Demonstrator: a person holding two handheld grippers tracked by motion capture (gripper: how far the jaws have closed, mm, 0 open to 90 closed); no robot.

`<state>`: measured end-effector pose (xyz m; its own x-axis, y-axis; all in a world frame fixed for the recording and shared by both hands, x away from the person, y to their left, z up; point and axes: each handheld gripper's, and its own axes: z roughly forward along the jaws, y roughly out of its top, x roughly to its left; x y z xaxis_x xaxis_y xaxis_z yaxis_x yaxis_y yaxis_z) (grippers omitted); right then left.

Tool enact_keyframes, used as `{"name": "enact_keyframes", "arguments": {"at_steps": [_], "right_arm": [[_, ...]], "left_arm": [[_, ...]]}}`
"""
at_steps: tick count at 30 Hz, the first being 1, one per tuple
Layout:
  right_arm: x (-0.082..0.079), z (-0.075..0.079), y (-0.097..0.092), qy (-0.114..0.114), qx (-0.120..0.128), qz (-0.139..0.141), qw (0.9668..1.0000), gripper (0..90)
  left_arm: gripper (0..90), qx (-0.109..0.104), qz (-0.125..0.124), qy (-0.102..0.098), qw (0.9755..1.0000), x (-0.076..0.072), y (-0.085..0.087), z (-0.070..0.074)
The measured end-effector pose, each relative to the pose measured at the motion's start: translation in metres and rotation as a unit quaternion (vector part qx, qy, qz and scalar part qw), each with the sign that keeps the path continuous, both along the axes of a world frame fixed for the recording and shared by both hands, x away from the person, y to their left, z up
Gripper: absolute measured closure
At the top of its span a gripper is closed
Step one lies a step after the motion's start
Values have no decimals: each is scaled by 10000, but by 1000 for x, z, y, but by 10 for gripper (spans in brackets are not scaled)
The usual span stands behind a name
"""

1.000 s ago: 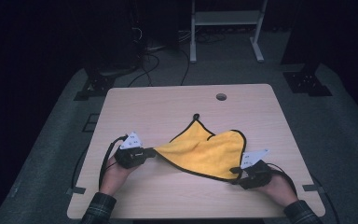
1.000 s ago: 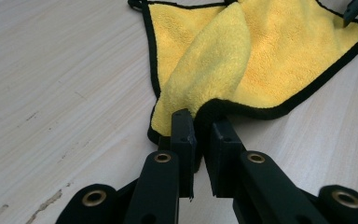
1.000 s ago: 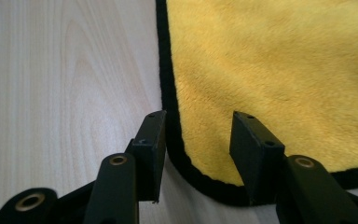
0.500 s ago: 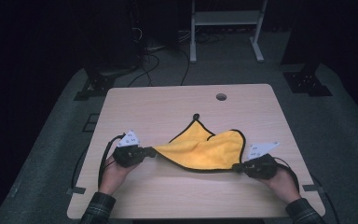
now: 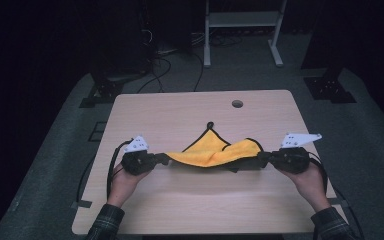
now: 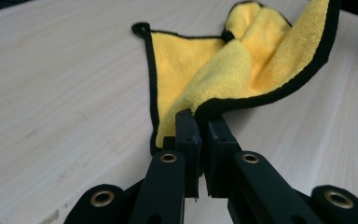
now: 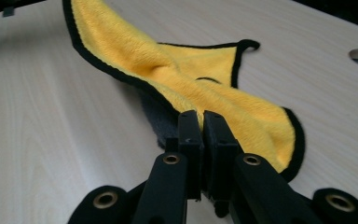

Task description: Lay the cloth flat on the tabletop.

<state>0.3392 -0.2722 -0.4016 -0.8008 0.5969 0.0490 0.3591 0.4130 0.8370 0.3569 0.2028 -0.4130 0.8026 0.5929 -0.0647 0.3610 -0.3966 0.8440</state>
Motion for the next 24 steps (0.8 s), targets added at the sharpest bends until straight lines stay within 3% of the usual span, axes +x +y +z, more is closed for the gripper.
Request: {"name": "enact_keyframes", "arguments": {"at_steps": [7,11,19,20,24], "right_arm": [[28,16,-2,-66,204,-377,9991,860],[48,30,1,-174,206,-512,9983,860],[76,41,7,-220,175,-726,9970,860],[88,44,7,-199,194,-801,9964,860],[103,58,7,-351,264,-921,9948,862]], "left_arm": [[860,-106,207,-114,9997,22,-6,14],[860,-179,285,-168,9993,36,-11,20],[860,-323,544,-234,9977,71,-19,30],[860,-310,587,-260,9975,77,-20,32],[861,-294,869,-468,9947,100,-24,53]]}}
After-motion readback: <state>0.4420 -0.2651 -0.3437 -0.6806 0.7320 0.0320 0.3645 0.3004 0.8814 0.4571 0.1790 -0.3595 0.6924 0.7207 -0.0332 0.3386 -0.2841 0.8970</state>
